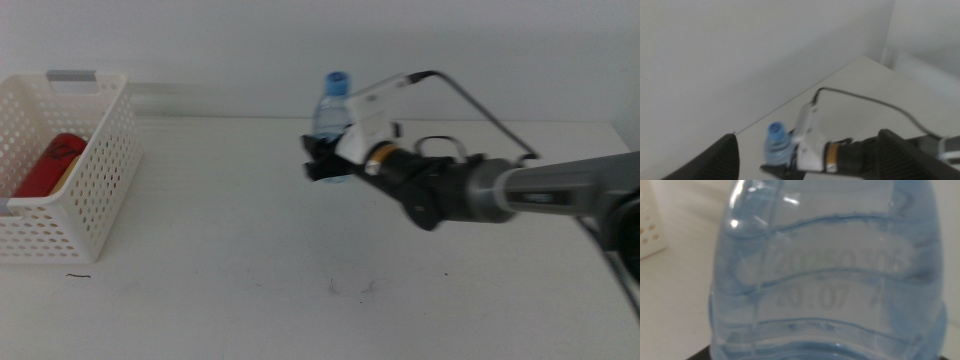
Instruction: Use arms to grab the bottles and put them into the dustbin to the left of the table.
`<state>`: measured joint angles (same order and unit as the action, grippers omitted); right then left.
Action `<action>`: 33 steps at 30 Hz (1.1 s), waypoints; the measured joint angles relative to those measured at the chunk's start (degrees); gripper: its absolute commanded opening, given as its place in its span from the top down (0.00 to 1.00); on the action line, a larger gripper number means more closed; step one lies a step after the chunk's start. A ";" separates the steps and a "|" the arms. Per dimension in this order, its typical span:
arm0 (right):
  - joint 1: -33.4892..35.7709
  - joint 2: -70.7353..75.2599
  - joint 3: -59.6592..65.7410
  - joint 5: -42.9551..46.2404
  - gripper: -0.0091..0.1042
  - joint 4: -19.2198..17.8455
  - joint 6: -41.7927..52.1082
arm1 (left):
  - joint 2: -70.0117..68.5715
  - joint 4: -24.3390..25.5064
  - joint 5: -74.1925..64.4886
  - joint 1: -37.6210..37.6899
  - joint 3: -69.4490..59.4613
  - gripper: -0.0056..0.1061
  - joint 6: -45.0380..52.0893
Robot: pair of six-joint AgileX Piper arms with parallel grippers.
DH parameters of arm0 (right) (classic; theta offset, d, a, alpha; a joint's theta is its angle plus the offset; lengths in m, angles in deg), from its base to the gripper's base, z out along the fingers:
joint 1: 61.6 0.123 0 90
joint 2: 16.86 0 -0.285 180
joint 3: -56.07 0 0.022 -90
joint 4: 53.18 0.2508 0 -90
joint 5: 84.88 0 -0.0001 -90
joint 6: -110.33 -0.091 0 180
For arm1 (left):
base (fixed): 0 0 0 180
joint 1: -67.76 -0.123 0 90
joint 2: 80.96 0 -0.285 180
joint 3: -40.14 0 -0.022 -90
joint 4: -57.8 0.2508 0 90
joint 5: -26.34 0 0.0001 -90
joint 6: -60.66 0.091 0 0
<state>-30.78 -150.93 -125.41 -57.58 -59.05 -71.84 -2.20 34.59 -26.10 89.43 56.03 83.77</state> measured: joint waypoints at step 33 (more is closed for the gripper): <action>2.73 46.00 1.94 -69.21 0.11 4.44 -4.02 | 0.00 1.76 0.33 0.00 0.00 0.11 0.00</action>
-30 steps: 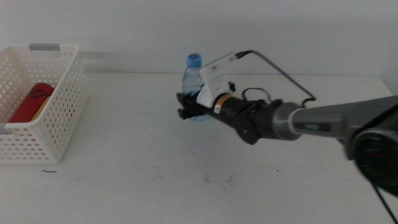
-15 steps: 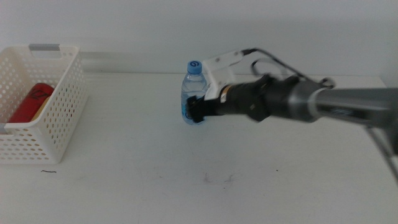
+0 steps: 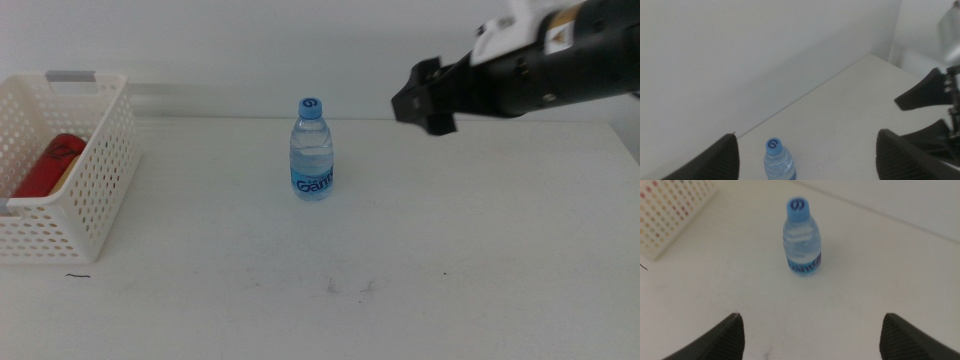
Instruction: Use arms to grab the bottles and put them into the dustbin to the left of the table.
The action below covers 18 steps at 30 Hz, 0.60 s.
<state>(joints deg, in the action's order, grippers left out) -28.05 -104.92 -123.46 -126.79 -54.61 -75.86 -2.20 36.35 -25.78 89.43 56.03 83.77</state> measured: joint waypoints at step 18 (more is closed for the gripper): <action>0.00 1.90 0.11 -0.46 0.11 1.43 0.00 | -0.84 7.55 2.71 1.23 -2.31 0.11 -4.50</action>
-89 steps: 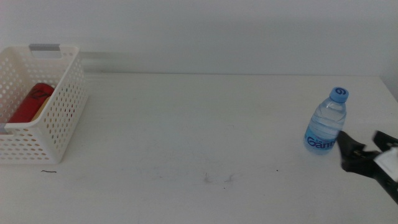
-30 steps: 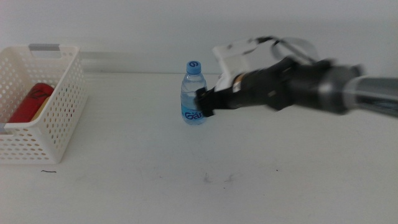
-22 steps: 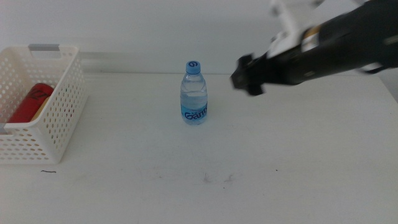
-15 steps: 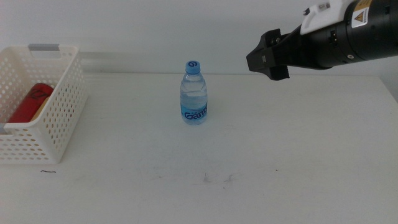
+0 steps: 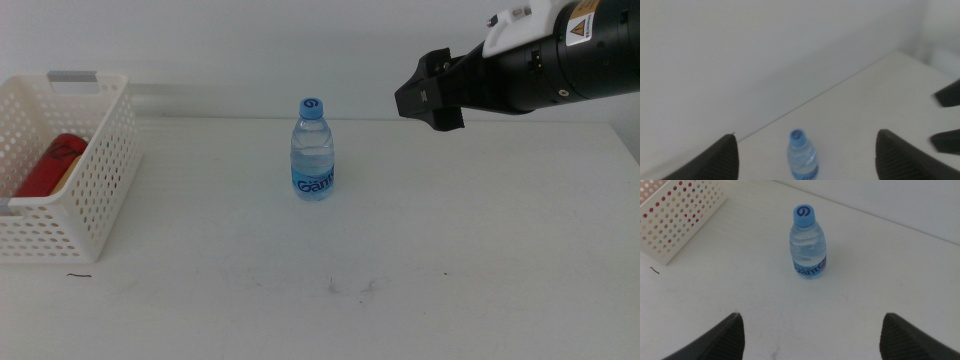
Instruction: Use arms to grab the bottles and put them into the dustbin to the left of the table.
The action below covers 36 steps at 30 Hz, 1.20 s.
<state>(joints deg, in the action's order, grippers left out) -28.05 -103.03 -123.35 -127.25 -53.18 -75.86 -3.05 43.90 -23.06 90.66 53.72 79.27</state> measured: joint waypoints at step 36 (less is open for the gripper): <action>0.00 0.00 0.00 0.00 0.11 0.00 0.00 | 34.10 18.79 86.99 5.38 -43.36 0.11 -27.43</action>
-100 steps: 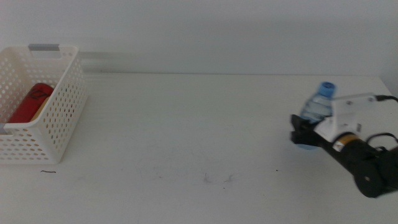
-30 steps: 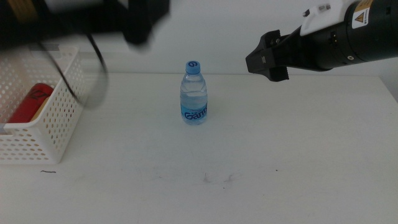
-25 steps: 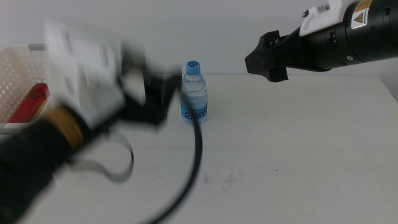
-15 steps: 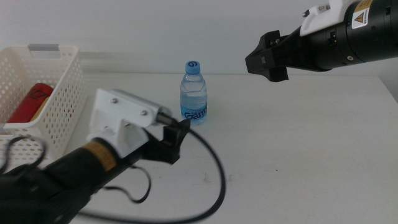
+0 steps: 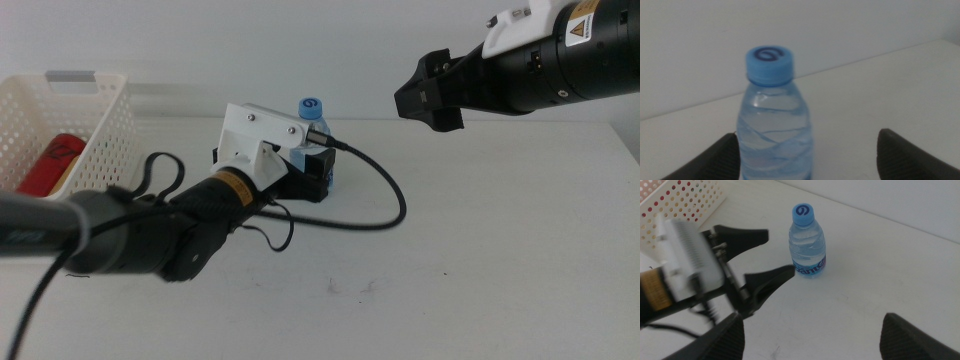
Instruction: Use arms to grab the bottles and put them into the dustbin to the left of the table.
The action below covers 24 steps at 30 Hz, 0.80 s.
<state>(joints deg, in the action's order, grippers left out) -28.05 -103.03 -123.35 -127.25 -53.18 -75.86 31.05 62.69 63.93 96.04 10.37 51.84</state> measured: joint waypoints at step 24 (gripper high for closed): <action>0.00 0.00 0.00 0.00 0.11 0.00 0.00 | 26.35 -2.15 13.33 -2.05 16.98 0.43 0.90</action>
<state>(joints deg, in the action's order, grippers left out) -28.05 -103.03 -123.35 -127.25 -53.18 -75.86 57.40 60.54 77.26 93.99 27.35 52.74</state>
